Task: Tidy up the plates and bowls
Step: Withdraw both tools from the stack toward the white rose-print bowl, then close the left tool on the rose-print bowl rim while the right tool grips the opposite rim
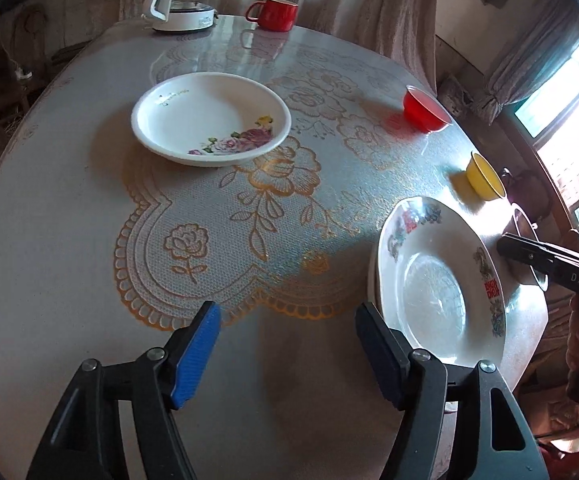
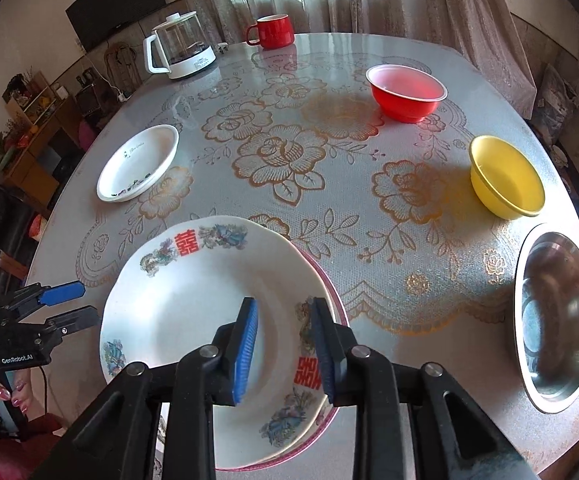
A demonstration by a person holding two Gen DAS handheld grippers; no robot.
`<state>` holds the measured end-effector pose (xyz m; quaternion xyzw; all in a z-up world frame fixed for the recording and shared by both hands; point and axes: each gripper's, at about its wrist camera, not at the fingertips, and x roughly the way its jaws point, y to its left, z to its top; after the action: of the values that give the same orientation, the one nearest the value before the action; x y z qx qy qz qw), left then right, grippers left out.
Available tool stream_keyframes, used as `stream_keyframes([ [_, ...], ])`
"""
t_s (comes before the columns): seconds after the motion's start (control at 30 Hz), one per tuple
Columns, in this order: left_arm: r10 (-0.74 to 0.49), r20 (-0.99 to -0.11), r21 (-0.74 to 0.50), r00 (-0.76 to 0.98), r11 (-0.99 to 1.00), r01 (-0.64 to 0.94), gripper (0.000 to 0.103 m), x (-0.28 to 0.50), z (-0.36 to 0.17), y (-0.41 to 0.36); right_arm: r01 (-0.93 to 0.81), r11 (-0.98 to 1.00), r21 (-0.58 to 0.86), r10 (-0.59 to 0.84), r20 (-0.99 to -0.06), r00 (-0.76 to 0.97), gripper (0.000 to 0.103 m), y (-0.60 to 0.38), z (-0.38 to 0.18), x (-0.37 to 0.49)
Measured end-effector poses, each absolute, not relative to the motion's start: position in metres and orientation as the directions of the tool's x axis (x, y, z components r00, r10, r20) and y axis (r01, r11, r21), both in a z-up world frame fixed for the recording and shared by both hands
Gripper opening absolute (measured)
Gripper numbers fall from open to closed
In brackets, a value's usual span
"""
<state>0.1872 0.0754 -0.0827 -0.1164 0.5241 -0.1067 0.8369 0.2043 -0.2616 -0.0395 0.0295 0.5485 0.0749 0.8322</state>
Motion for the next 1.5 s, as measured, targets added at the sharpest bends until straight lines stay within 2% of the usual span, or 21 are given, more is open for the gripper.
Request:
stream_keyframes([
  [0.17,-0.238,-0.851,-0.325,0.467,0.939,-0.113,0.078,0.205,-0.082,0.131,-0.123,0.983,0.139,0.176,-0.91,0.374,0.03,-0.24,-0.04,0.221],
  [0.27,-0.166,-0.863,-0.276,0.477,0.946,-0.171,0.085,0.218,-0.08,0.151,-0.143,0.982,0.126,0.171,-0.917,0.361,0.033,-0.223,-0.042,0.232],
  [0.37,-0.093,-0.867,-0.211,0.489,0.958,-0.192,0.095,0.234,-0.076,0.163,-0.18,0.976,0.122,0.18,-0.919,0.351,0.038,-0.201,-0.041,0.248],
  [0.57,-0.063,-0.877,-0.16,0.477,0.973,-0.167,0.097,0.268,-0.076,0.176,-0.201,0.963,0.178,0.239,-0.909,0.341,0.04,-0.16,-0.039,0.298],
  [0.87,-0.074,-0.889,-0.156,0.452,0.977,-0.147,0.098,0.318,-0.089,0.186,-0.185,0.964,0.191,0.244,-0.911,0.332,0.04,-0.11,-0.062,0.371],
  [1.2,-0.127,-0.896,-0.195,0.425,0.973,-0.121,0.097,0.351,-0.107,0.181,-0.121,0.978,0.169,0.199,-0.934,0.298,0.04,-0.095,-0.102,0.419],
  [1.3,-0.145,-0.893,-0.207,0.426,0.973,-0.104,0.093,0.355,-0.109,0.178,-0.129,0.976,0.173,0.205,-0.931,0.301,0.04,-0.092,-0.107,0.425],
  [1.33,-0.148,-0.892,-0.209,0.427,0.973,-0.101,0.089,0.355,-0.109,0.177,-0.131,0.977,0.169,0.201,-0.932,0.303,0.039,-0.091,-0.109,0.426],
  [1.4,-0.154,-0.894,-0.214,0.421,0.972,-0.098,0.084,0.358,-0.111,0.177,-0.136,0.973,0.184,0.218,-0.929,0.3,0.033,-0.088,-0.113,0.428],
  [1.5,-0.153,-0.891,-0.21,0.428,0.974,-0.088,0.079,0.358,-0.11,0.175,-0.141,0.974,0.178,0.213,-0.932,0.292,0.03,-0.084,-0.119,0.429],
])
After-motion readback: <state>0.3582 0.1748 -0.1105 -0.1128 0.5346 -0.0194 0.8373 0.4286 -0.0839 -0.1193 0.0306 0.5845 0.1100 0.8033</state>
